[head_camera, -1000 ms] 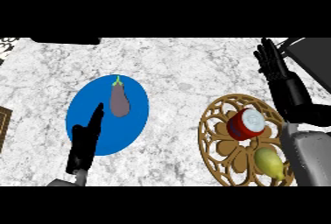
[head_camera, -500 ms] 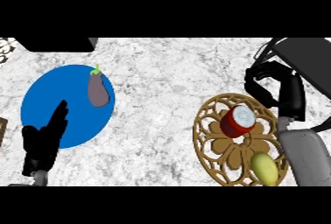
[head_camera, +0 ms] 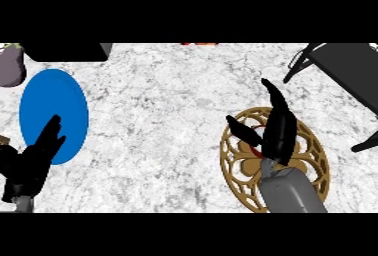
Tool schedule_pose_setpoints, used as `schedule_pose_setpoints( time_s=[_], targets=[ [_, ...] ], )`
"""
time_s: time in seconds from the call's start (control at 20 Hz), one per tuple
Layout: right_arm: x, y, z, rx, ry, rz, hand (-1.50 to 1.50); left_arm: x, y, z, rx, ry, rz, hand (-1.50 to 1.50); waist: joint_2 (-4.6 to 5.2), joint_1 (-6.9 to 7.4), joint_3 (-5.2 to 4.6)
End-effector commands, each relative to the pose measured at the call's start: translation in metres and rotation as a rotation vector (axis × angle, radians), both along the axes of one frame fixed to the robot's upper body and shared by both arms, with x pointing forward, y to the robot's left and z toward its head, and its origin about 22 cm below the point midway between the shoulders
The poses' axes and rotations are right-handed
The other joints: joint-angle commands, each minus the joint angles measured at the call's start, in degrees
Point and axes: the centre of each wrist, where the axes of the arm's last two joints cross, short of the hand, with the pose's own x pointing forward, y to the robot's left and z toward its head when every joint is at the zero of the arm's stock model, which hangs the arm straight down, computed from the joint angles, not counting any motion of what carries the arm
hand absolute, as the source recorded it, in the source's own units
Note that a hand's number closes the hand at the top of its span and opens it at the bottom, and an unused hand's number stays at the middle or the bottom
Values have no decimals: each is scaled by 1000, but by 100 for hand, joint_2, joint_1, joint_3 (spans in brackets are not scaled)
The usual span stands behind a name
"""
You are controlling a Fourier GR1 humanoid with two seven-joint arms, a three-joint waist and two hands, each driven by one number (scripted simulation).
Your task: Pick the can from the placemat and place it in the tiered shelf
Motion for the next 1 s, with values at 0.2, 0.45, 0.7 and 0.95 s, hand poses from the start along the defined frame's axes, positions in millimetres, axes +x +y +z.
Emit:
schedule_pose_setpoints(
  time_s=[0.2,0.45,0.7,0.95],
  targets=[
    [-5,7,26,-312,313,-208,-150,-11,15,-8,-6,15,19,0,-43,-115,-6],
    [-10,41,43,-465,641,-118,-150,-6,13,0,-7,7,2,0,-13,-3,11],
    [-12,49,55,-601,859,-75,-150,0,19,-5,-7,2,4,0,33,-37,18],
    [5,26,67,-655,955,-105,-150,2,18,1,-15,-4,-9,0,48,18,33]
  ],
)
